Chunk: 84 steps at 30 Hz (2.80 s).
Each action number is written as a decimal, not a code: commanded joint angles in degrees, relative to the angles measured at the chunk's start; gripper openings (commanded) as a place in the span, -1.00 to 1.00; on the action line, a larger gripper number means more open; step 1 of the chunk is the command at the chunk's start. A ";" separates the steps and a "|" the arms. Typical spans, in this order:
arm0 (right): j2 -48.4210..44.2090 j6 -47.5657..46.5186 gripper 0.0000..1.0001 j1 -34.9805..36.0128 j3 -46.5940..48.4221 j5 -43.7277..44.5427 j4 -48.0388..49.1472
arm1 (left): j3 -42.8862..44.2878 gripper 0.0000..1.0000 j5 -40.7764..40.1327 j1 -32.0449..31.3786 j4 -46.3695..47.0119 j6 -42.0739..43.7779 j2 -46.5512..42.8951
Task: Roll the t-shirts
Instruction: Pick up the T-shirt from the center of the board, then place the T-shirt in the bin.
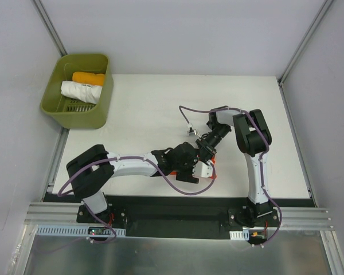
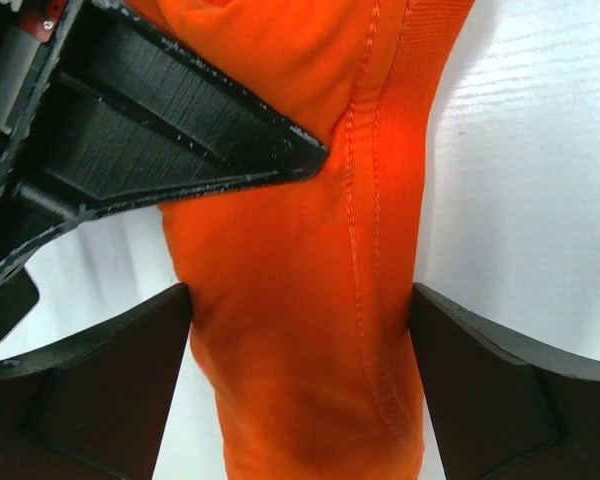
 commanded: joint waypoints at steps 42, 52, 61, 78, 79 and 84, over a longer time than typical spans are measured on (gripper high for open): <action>-33.43 -4.09 0.91 -40.11 2.35 -2.02 -18.91 | 22.81 -1.00 13.53 23.64 -34.70 7.68 -12.11; -37.48 -4.09 0.91 -40.12 -2.85 -0.80 -18.91 | 30.01 -1.00 15.09 50.52 -34.70 17.61 -16.69; -37.66 -4.61 0.91 -40.11 -7.33 0.87 -18.56 | 44.67 -1.00 23.19 69.34 -34.61 20.17 -5.10; -43.72 -3.38 0.91 -40.20 -16.29 13.16 -19.00 | 48.65 -1.00 30.92 81.56 -23.72 33.70 8.09; -43.90 -3.30 0.91 -40.29 -16.47 14.22 -19.00 | 49.09 -1.00 32.14 82.09 -23.28 33.53 8.71; -45.92 -3.38 0.91 -40.73 -15.60 20.90 -18.91 | 47.78 -1.00 34.79 84.29 -23.27 38.78 10.73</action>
